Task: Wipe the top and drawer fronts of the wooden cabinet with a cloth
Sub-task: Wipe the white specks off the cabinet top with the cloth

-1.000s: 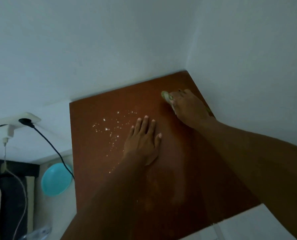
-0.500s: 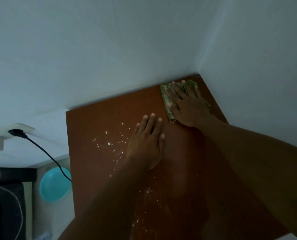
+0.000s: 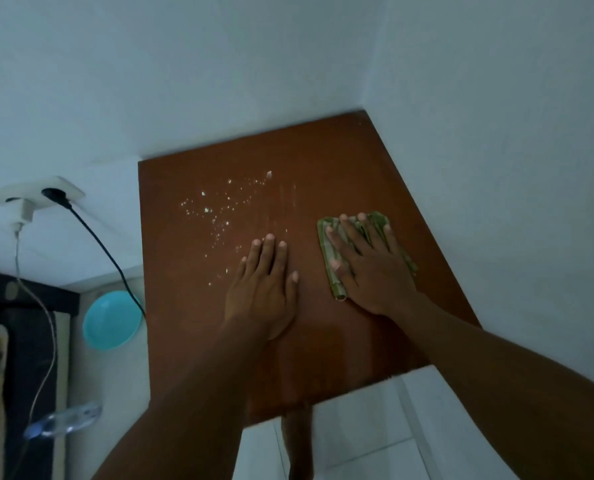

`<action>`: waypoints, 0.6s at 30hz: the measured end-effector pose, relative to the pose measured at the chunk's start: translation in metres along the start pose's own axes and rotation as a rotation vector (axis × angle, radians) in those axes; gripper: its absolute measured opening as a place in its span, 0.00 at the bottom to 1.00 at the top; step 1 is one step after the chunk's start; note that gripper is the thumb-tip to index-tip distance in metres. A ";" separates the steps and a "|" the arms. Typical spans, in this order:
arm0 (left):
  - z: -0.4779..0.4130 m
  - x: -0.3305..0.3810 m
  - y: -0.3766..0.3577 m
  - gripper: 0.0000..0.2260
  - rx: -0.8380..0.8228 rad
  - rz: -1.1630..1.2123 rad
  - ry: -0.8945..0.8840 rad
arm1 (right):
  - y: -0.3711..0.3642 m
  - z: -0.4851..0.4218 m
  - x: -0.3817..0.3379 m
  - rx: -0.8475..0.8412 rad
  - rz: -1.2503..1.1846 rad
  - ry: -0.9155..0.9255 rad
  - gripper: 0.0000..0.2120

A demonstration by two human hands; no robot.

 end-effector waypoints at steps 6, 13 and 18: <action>0.089 0.006 -0.039 0.30 0.035 0.057 0.039 | -0.004 0.110 -0.025 0.053 -0.037 -0.004 0.27; 0.161 0.003 -0.065 0.30 0.001 0.087 0.058 | 0.000 0.184 -0.046 0.178 -0.158 0.013 0.24; 0.168 -0.020 -0.056 0.30 0.024 0.074 0.090 | 0.008 0.179 -0.051 0.286 -0.141 0.061 0.24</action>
Point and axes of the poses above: each hand's wrist, its own z-axis away from the middle knuckle, its own y-axis out of the back of the hand, x = y × z, the point moved 6 cm from there along -z, towards the middle knuckle, and after that the axes turned 15 degrees about z, right-handed, at the moved point
